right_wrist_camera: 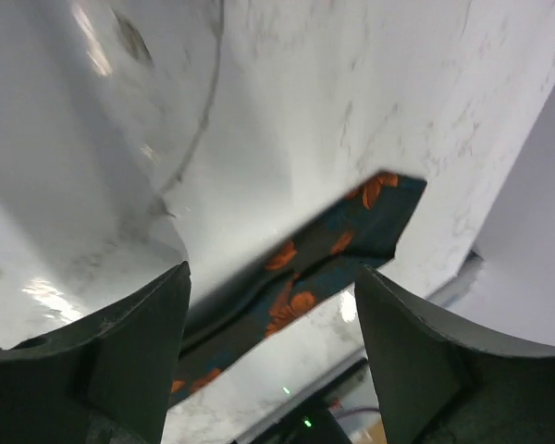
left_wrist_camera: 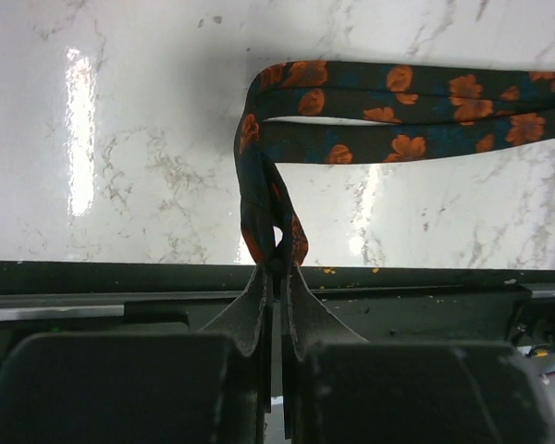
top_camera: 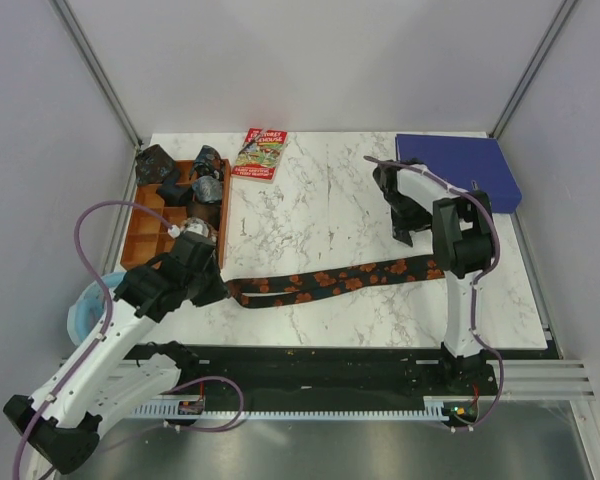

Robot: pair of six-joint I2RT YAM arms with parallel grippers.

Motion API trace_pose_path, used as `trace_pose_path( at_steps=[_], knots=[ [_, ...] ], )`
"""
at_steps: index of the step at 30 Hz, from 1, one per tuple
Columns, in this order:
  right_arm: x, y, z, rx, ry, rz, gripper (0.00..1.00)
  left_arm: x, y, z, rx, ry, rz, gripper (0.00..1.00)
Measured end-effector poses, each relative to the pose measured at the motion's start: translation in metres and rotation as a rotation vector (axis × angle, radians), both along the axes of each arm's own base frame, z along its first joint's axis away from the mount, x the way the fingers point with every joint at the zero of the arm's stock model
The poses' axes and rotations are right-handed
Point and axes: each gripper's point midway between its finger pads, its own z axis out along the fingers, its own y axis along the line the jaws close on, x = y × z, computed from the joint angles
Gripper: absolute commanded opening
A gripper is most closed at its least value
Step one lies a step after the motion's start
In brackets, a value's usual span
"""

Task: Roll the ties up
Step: Flatten out the tie at the center of the board.

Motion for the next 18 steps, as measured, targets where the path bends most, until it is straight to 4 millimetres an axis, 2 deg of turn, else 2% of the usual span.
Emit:
trace_pose_path(
  at_steps=[1, 2, 6, 8, 9, 10, 12, 13, 16, 18],
  knots=[
    [0.002, 0.001, 0.0, 0.004, -0.01, 0.0, 0.82, 0.0, 0.001, -0.003, 0.005, 0.008, 0.001, 0.02],
    [0.014, 0.004, 0.004, 0.029, -0.071, -0.01, 0.82, 0.0, 0.003, -0.008, 0.014, 0.019, 0.008, 0.02],
    [0.037, 0.017, 0.034, 0.205, -0.339, -0.081, 0.74, 0.008, 0.01, -0.022, 0.006, 0.046, 0.033, 0.02],
    [0.029, 0.01, 0.049, 0.296, -0.457, -0.15, 0.71, 0.012, 0.012, -0.027, 0.003, 0.063, 0.04, 0.02],
    [0.02, 0.005, 0.054, 0.353, -0.52, -0.196, 0.64, 0.014, 0.013, -0.027, 0.0, 0.063, 0.037, 0.02],
    [0.008, -0.001, 0.056, 0.403, -0.566, -0.251, 0.62, 0.016, 0.013, -0.027, -0.003, 0.06, 0.031, 0.02],
    [-0.012, -0.013, 0.048, 0.469, -0.64, -0.35, 0.58, 0.019, 0.013, -0.025, -0.01, 0.044, 0.015, 0.02],
    [-0.023, -0.015, 0.037, 0.501, -0.649, -0.395, 0.57, 0.02, 0.012, -0.024, -0.012, 0.038, 0.007, 0.02],
    [-0.053, -0.002, -0.004, 0.578, -0.587, -0.469, 0.53, 0.021, 0.01, -0.023, -0.019, 0.029, -0.016, 0.02],
    [-0.063, 0.007, -0.021, 0.609, -0.547, -0.495, 0.52, 0.022, 0.009, -0.021, -0.025, 0.023, -0.028, 0.02]
  ],
)
